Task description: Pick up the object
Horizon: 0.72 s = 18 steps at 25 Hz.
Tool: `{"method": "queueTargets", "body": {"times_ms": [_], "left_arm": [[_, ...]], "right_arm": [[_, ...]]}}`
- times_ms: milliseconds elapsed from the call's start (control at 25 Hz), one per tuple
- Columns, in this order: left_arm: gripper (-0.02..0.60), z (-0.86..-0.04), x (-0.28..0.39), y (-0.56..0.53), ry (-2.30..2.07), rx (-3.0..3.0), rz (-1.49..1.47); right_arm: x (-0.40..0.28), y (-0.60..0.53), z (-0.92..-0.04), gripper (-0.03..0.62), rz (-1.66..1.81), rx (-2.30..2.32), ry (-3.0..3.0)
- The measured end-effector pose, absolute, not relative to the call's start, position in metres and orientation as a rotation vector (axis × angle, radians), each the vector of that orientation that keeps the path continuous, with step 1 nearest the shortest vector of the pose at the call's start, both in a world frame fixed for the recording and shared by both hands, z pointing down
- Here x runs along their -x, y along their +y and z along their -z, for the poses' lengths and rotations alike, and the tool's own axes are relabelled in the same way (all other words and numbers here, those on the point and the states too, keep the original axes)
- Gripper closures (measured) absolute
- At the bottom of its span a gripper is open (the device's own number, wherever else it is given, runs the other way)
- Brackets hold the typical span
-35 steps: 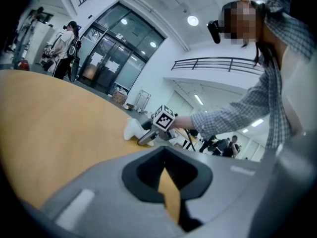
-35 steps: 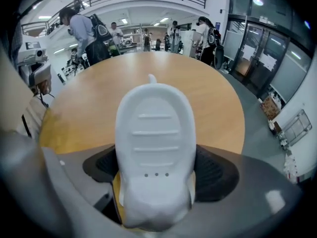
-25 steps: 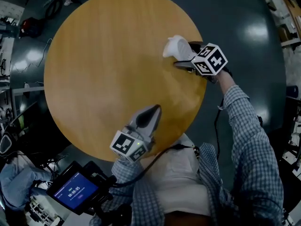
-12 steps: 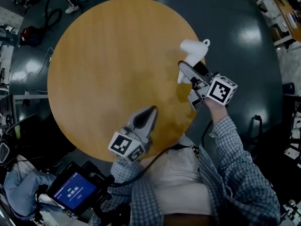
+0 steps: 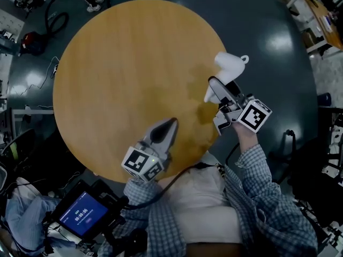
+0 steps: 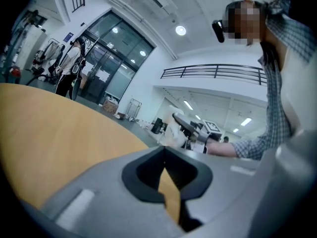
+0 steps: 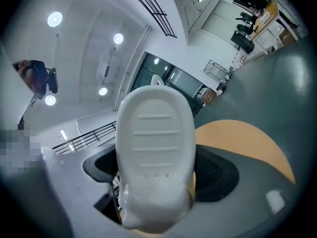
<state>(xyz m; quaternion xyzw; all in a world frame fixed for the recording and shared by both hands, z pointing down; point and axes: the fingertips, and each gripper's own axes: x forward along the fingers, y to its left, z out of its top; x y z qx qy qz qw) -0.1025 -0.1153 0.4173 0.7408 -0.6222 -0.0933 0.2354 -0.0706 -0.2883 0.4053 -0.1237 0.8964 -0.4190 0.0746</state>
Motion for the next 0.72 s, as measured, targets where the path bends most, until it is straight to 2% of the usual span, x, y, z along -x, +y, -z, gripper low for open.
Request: {"method": "queueTargets", "body": {"times_ms": [720], "left_arm": [[0.583, -0.42, 0.102, -0.11, -1.71, -2.041, 0.257]], "right_arm": [[0.073, -0.283, -0.412, 0.146, 1.226, 0.371, 2.768]]}}
